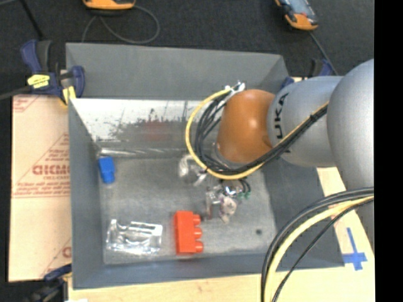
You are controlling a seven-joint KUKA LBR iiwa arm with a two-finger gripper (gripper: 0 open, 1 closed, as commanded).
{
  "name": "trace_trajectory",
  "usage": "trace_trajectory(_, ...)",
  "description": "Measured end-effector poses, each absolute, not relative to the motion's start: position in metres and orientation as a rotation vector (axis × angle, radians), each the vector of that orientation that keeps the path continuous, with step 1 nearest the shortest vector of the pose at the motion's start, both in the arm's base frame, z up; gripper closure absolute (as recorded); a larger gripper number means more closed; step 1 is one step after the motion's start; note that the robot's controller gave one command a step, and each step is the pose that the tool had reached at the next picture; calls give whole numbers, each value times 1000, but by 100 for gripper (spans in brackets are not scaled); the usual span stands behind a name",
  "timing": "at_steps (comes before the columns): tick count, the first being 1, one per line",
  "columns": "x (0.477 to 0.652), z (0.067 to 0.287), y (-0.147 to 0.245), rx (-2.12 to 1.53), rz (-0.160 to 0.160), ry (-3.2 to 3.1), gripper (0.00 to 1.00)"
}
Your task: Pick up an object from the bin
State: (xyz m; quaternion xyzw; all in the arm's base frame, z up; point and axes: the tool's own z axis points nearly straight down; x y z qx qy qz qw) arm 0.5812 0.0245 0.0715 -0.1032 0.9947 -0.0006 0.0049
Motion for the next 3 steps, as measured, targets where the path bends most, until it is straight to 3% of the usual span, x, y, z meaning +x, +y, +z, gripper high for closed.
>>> trace_trajectory(1,539,75,-37,-1211,-4,2899,0)
trace_trajectory(2,539,76,-35,-1207,0,2899,100)
trace_trajectory(3,638,73,-22,-1262,-4,2868,100)
